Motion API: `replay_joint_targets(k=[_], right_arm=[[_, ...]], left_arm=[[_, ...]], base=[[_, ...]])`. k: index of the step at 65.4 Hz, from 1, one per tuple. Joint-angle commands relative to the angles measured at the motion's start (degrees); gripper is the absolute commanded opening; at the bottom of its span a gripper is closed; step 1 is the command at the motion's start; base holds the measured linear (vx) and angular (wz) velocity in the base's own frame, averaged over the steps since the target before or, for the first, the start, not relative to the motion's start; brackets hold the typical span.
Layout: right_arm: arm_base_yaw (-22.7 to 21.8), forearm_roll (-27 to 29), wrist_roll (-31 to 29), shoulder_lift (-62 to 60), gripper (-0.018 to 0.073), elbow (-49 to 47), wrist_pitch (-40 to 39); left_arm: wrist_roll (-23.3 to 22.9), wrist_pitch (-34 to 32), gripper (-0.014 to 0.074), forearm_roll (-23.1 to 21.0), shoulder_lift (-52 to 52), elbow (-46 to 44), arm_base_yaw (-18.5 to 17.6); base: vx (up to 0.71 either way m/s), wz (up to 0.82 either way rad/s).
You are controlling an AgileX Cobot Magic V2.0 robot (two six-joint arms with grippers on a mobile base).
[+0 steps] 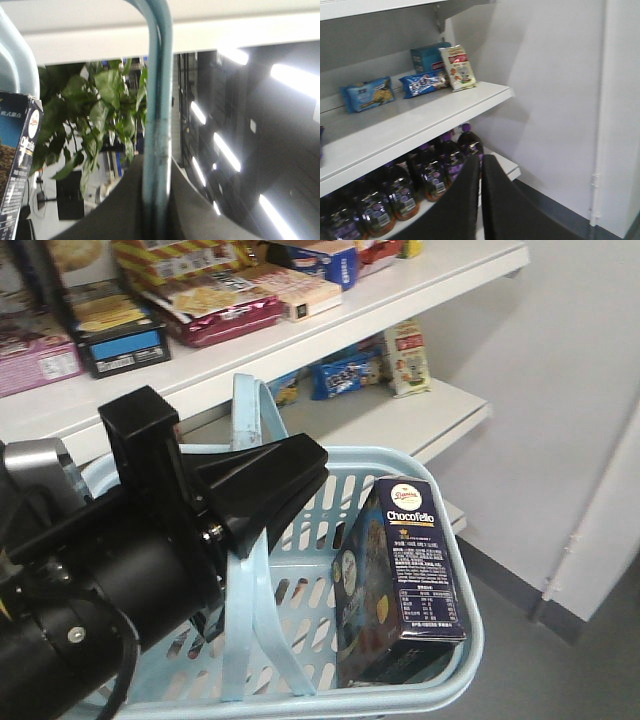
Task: Left arm holds basket, right arm returns cookies
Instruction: 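Turn and approach the snack shelf with the basket held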
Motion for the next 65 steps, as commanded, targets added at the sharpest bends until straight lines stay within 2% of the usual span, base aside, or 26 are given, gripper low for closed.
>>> replay_joint_targets(k=[1, 65], right_arm=[[-0.4, -0.1, -0.7, -0.7, -0.0008, 0.1, -4.3], [-0.4, -0.1, -0.7, -0.7, -0.0008, 0.1, -4.4]], left_arm=[[0.2, -4.7, -0.0008, 2.6, -1.3, -1.9, -0.4], [0.2, -4.7, -0.0008, 2.6, -1.3, -1.9, -0.4]], base=[[-0.1, 0.63], [-0.13, 0.51]])
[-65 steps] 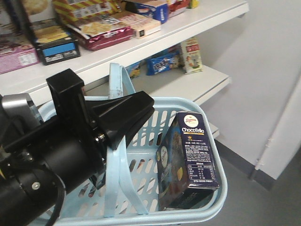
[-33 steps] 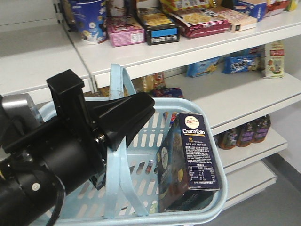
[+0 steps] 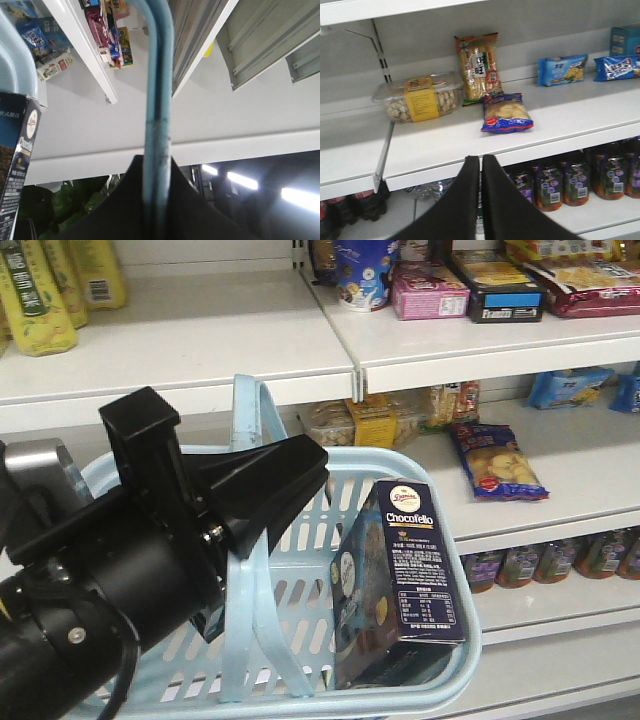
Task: Left arm holds basket, right arm returns cookies
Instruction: 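Turn and approach the snack shelf with the basket held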
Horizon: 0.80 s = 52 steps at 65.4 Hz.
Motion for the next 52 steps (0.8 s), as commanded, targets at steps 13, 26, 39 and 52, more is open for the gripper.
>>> replay_joint_targets(k=[13, 26, 39, 52], right_arm=[[-0.4, -0.1, -0.7, -0.7, -0.0008, 0.1, -4.4], [-0.4, -0.1, -0.7, -0.7, -0.0008, 0.1, -4.4], [-0.4, -0.1, -0.7, -0.7, -0.0008, 0.1, -4.4], [-0.4, -0.1, -0.7, -0.7, -0.0008, 0.1, -4.4]], left_arm=[[0.2, -4.7, -0.0008, 2.6, -1.3, -1.9, -0.4], [0.2, -4.7, -0.0008, 2.6, -1.3, -1.9, -0.4], [0.2, -4.7, -0.0008, 2.6, -1.3, -1.9, -0.4], [0.2, -4.7, -0.0008, 2.6, -1.3, -1.9, -0.4]], base=[[-0.09, 0.36], [-0.05, 0.24], [0.03, 0.03], [0.08, 0.03]])
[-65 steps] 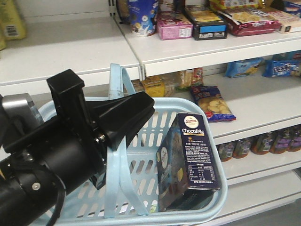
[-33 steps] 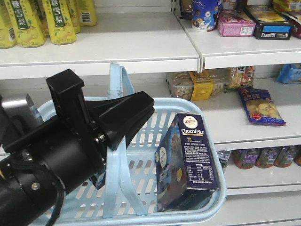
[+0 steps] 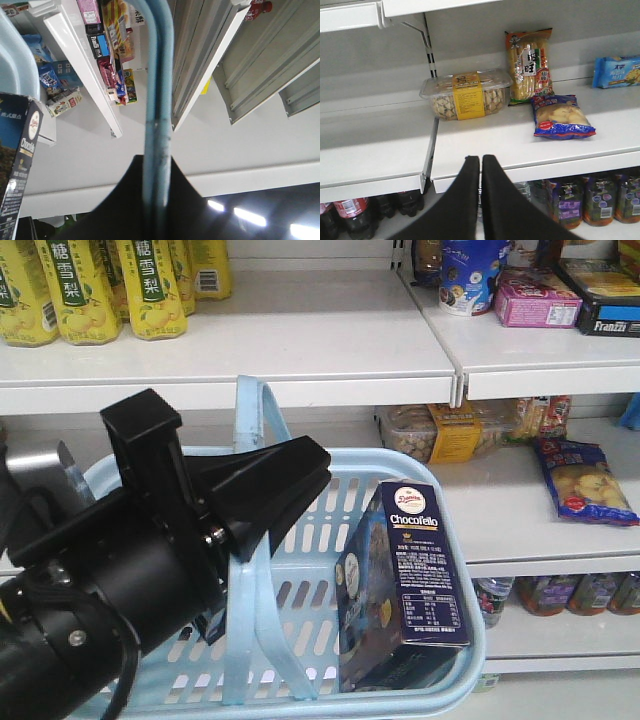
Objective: Left arm holds basket, right arm returns cookies
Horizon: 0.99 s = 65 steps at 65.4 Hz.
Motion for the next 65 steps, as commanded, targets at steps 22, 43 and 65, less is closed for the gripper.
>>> replay_joint_targets(k=[22, 43, 65], right_arm=[[-0.4, -0.1, -0.7, -0.7, -0.0008, 0.1, -4.4], [-0.4, -0.1, -0.7, -0.7, -0.0008, 0.1, -4.4], [-0.4, -0.1, -0.7, -0.7, -0.0008, 0.1, -4.4]], left_arm=[[0.2, -4.7, -0.0008, 2.6, -1.3, -1.9, -0.4], [0.2, -4.7, -0.0008, 2.6, -1.3, -1.9, -0.4], [0.2, -4.7, -0.0008, 2.6, -1.3, -1.9, -0.4]], base=[[0.11, 0.16], [0.15, 0.01], [0.06, 0.01]])
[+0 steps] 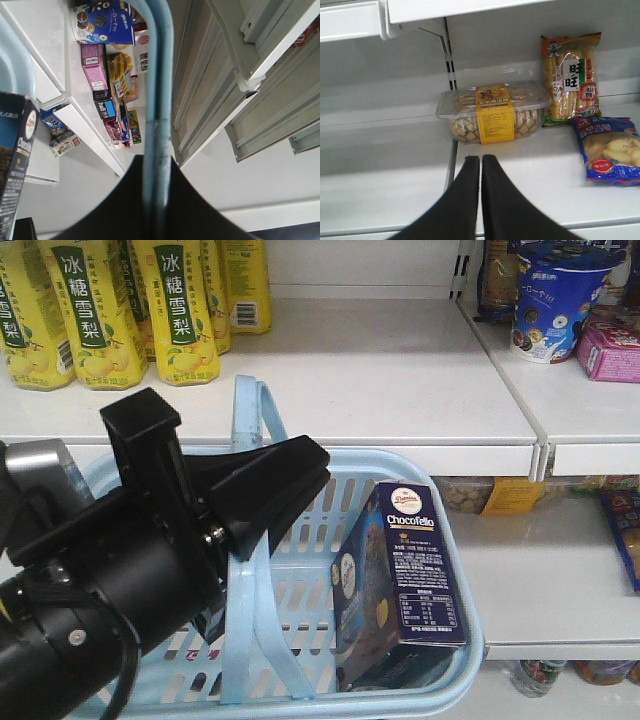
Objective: Left arm holds basket, right arm returns cookies
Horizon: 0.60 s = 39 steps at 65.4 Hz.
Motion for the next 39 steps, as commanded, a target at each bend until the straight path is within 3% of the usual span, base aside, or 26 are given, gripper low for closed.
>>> replay_joint_targets(k=[1, 39], right_arm=[[-0.4, -0.1, -0.7, -0.7, -0.0008, 0.1, -4.4], [-0.4, -0.1, -0.7, -0.7, -0.0008, 0.1, -4.4]], left_arm=[[0.2, -4.7, -0.0008, 2.6, -1.3, -1.9, -0.4], [0.2, -4.7, -0.0008, 2.6, -1.3, -1.9, -0.4]], base=[[0.06, -0.02], [0.03, 0.01]])
